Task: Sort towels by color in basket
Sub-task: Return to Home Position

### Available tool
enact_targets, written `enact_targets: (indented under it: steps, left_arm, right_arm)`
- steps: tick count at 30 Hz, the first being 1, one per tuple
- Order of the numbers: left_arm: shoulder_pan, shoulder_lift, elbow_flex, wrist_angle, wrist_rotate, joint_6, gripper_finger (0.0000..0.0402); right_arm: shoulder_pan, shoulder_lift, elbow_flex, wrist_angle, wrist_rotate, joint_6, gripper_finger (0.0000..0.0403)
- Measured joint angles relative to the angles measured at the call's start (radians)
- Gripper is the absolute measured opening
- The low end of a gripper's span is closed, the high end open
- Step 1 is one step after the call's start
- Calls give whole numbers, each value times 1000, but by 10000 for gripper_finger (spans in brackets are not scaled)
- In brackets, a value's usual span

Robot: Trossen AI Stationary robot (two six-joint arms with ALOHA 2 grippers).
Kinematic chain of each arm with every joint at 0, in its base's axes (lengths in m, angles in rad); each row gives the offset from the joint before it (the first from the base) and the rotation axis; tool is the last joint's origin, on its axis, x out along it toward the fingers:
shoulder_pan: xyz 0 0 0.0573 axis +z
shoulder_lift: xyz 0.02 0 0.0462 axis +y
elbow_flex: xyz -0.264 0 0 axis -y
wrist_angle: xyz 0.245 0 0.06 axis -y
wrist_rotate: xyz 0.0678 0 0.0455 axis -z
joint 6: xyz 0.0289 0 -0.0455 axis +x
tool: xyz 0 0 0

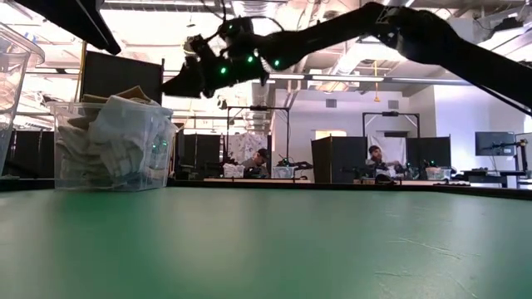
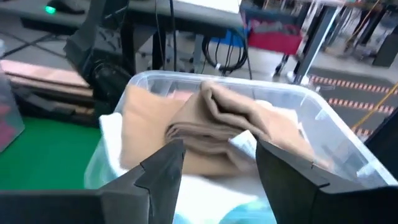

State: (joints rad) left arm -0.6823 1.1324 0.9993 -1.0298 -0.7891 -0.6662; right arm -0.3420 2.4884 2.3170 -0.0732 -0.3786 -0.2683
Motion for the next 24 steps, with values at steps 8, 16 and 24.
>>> enact_targets:
  steps: [8, 16, 24]
  left_arm:
    - [-1, -65, 0, 0, -91, 53, 215]
    - [-2, -212, -4, -5, -166, 126, 215]
    - [-2, -395, -113, 37, -185, 161, 215]
  right_arm:
    - [-1, -118, 1, -214, 9, -80, 232]
    - [1, -275, 1, -553, 19, -149, 232]
    - [2, -428, 2, -880, 45, -199, 232]
